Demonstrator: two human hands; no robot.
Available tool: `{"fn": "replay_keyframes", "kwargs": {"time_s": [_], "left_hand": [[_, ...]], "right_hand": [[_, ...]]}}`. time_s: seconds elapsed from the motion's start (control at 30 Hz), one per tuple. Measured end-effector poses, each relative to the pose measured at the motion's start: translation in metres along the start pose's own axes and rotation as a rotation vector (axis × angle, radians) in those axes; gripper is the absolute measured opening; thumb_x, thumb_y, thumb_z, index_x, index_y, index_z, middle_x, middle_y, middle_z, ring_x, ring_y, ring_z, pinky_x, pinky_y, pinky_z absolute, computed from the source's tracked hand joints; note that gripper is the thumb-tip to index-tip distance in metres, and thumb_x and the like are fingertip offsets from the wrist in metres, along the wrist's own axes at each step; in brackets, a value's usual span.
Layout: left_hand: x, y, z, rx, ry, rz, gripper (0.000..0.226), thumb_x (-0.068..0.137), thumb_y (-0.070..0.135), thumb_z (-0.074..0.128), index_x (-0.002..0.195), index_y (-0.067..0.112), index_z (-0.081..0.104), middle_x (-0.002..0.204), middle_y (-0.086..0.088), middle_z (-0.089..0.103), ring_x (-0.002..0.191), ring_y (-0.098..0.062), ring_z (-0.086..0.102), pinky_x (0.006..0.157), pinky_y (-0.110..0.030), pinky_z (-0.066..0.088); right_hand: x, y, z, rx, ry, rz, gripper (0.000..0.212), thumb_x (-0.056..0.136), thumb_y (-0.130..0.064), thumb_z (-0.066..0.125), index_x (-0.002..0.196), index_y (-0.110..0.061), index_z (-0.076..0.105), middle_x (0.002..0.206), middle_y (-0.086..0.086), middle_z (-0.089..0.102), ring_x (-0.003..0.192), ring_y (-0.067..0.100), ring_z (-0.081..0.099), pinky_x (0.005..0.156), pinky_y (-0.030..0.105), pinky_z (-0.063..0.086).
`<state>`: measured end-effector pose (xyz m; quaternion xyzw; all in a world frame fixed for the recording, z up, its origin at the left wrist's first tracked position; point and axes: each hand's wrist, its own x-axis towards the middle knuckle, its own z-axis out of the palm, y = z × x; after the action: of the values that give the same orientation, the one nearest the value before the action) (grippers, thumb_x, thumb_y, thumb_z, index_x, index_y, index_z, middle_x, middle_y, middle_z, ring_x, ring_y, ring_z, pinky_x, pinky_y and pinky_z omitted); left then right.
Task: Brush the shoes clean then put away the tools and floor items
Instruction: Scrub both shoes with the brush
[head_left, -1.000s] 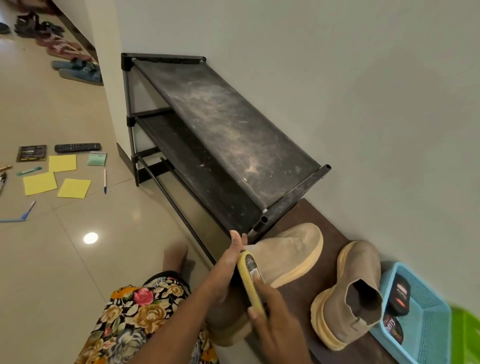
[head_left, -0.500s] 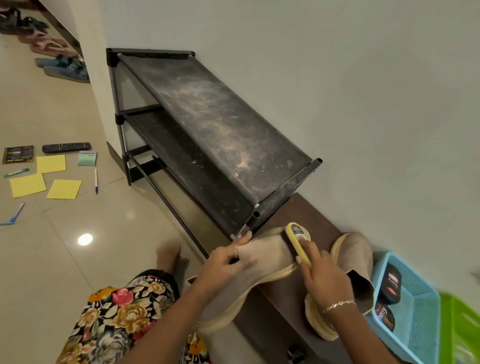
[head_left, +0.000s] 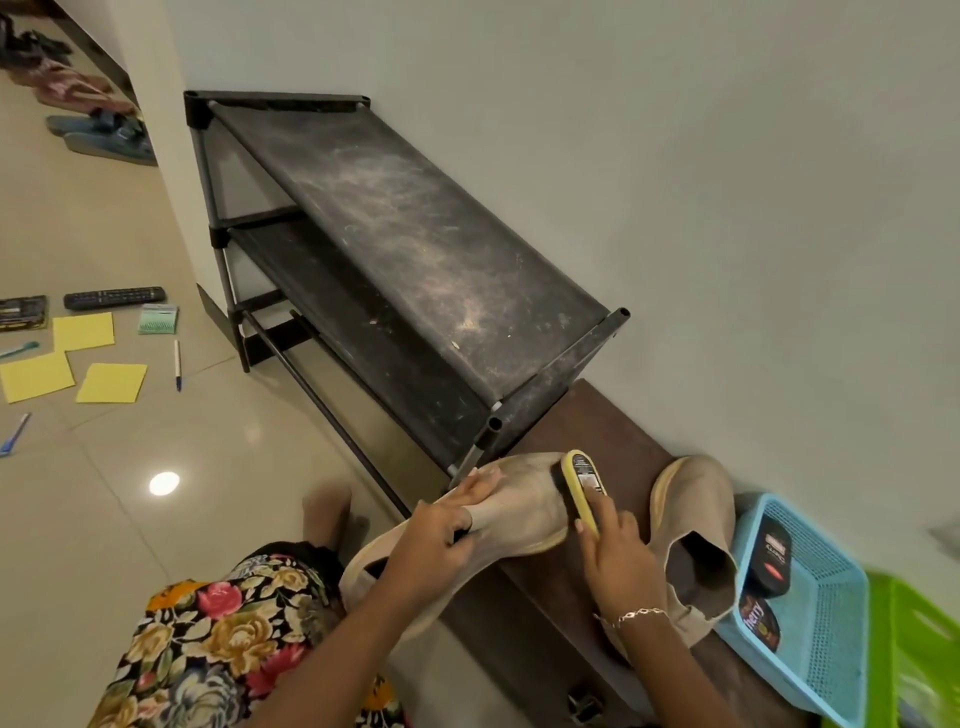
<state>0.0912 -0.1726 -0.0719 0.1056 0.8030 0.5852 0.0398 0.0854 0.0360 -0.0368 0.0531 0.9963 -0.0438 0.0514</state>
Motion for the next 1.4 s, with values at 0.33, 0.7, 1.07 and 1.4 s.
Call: {"fn": "replay_keyframes", "kwargs": {"time_s": [0.33, 0.7, 1.07, 1.4], "left_hand": [[-0.001, 0.011, -0.006, -0.225, 0.05, -0.108, 0.039, 0.084, 0.002, 0.052, 0.122, 0.007, 0.059, 0.141, -0.005, 0.045, 0.137, -0.017, 0.032, 0.111, -0.023, 0.029], [0.001, 0.006, -0.005, -0.149, 0.038, -0.048, 0.046, 0.087, -0.006, 0.052, 0.123, 0.021, 0.058, 0.142, 0.018, 0.031, 0.138, 0.002, 0.016, 0.11, -0.015, 0.019], [-0.001, -0.01, 0.002, -0.106, 0.025, -0.001, 0.021, 0.084, -0.002, 0.051, 0.096, -0.012, 0.065, 0.13, 0.034, 0.039, 0.137, 0.003, 0.02, 0.116, -0.027, 0.022], [0.0, -0.003, -0.003, -0.18, 0.048, 0.008, 0.033, 0.085, -0.002, 0.055, 0.114, 0.009, 0.063, 0.135, 0.011, 0.044, 0.139, -0.012, 0.026, 0.107, -0.006, 0.022]], "right_hand": [[-0.079, -0.065, -0.002, 0.717, -0.024, -0.327, 0.037, 0.089, -0.05, 0.042, 0.123, -0.035, 0.041, 0.109, -0.037, 0.054, 0.094, -0.017, 0.052, 0.078, 0.003, 0.04], [-0.075, -0.063, -0.013, 0.744, -0.175, -0.272, 0.034, 0.083, -0.051, 0.041, 0.117, -0.048, 0.039, 0.079, -0.027, 0.06, 0.067, -0.003, 0.058, 0.059, 0.006, 0.038], [-0.002, -0.014, -0.008, -0.077, 0.005, 0.008, 0.052, 0.095, -0.047, 0.019, 0.145, -0.032, 0.013, 0.116, 0.005, 0.047, 0.088, 0.022, 0.06, 0.067, 0.031, 0.046], [-0.054, -0.039, 0.001, 0.537, -0.121, -0.235, 0.042, 0.084, -0.059, 0.028, 0.123, -0.046, 0.031, 0.101, -0.022, 0.054, 0.085, -0.001, 0.057, 0.072, 0.014, 0.043]]}}
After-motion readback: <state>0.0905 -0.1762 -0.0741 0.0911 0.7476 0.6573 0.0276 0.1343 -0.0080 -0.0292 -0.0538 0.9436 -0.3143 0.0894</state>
